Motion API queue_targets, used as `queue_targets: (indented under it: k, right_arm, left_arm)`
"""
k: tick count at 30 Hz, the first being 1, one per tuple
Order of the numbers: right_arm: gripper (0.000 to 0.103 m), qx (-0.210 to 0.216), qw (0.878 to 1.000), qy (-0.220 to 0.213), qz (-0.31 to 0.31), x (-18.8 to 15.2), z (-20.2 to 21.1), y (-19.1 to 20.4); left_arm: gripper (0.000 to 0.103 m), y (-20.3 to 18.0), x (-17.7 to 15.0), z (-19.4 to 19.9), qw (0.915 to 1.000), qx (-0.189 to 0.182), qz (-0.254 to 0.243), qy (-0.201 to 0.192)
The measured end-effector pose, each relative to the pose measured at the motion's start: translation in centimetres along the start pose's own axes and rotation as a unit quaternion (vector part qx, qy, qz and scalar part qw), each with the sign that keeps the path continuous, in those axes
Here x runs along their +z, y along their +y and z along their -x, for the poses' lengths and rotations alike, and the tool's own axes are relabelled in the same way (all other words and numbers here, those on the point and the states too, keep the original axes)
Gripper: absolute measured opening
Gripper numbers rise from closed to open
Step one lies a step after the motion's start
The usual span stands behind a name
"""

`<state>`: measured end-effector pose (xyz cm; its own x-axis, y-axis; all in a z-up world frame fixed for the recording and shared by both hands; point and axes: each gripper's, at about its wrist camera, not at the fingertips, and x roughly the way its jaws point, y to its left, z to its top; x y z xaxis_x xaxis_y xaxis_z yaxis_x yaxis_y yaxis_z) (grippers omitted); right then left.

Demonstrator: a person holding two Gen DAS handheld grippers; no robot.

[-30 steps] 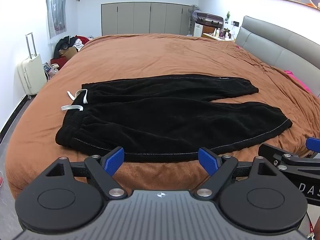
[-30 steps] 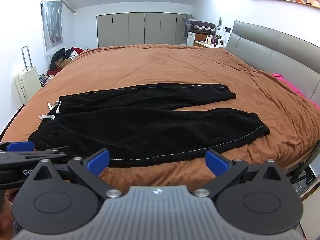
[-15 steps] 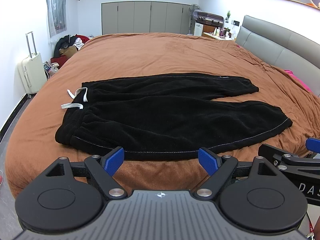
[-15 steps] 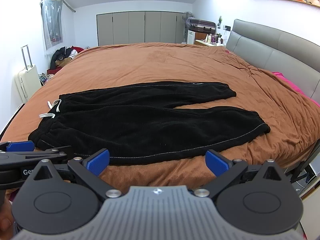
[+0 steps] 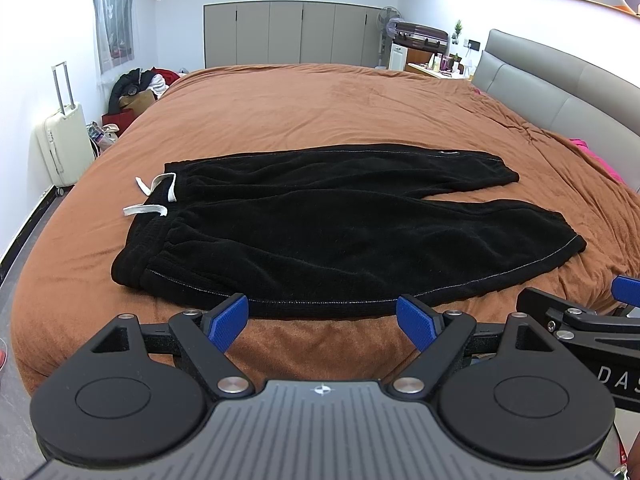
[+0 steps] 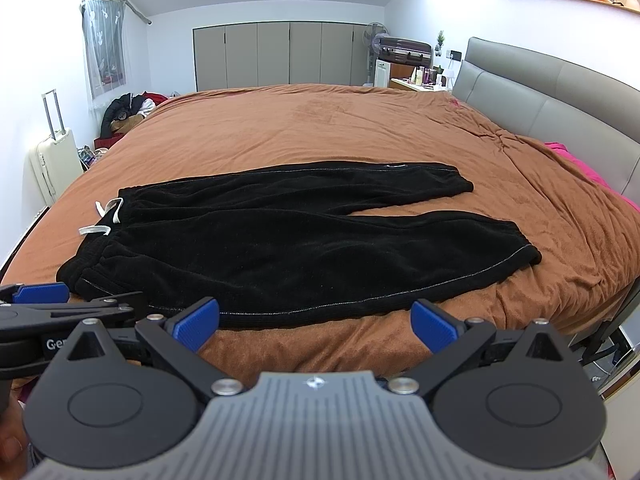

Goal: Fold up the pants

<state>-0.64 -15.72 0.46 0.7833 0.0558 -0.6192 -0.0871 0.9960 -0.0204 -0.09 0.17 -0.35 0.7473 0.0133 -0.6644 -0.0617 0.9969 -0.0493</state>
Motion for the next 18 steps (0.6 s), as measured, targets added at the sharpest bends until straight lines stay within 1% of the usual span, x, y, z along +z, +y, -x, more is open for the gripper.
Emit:
queue_targets:
  k: [18]
  right_arm:
    - [0.098,0.001,1.000,-0.001,-0.001,-0.05,-0.10,-0.02]
  left_arm:
    - [0.098,0.71,-0.73,0.00,1.0000,0.001,0.001,-0.001]
